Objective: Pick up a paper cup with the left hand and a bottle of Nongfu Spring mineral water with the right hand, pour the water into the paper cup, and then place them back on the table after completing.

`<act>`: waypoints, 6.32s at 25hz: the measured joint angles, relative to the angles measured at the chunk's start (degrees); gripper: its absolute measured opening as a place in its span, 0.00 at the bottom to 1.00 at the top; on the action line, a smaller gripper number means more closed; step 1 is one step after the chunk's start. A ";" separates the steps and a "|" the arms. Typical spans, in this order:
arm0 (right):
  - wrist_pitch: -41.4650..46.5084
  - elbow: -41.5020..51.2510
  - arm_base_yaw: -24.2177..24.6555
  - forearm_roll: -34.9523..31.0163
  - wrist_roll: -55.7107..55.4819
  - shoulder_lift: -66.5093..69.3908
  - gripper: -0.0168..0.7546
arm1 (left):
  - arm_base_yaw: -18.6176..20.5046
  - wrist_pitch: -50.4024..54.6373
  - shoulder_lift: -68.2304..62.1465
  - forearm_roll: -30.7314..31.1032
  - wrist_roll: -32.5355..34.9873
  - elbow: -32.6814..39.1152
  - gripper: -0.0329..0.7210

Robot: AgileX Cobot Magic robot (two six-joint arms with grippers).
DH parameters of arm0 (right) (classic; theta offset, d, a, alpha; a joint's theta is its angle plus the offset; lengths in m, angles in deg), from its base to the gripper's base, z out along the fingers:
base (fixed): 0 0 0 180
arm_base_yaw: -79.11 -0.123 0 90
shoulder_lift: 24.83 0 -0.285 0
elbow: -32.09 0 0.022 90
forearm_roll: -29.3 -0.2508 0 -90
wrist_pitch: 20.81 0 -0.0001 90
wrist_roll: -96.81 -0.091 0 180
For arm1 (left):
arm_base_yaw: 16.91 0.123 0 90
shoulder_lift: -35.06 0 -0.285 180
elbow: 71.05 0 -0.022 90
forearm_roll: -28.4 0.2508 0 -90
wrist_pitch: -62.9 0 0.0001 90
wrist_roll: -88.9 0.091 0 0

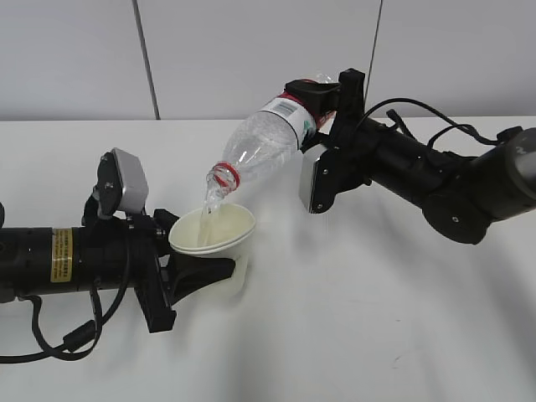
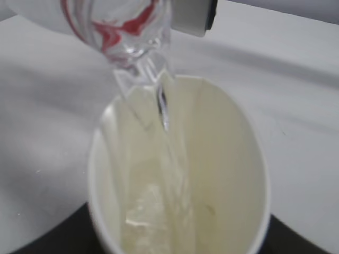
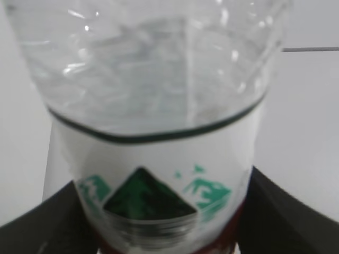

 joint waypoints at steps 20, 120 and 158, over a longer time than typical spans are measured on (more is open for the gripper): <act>-0.31 0.00 0.00 0.00 0.29 0.00 0.64 | 0.00 0.39 0.00 -0.06 0.00 0.00 0.49; -0.21 10.01 0.00 -0.16 -82.18 8.52 0.87 | 7.38 -6.99 -9.44 -27.64 18.68 6.41 0.76; 20.68 7.54 11.74 -29.02 -73.10 -1.79 0.79 | 16.84 21.39 1.38 -58.20 31.06 -3.12 0.75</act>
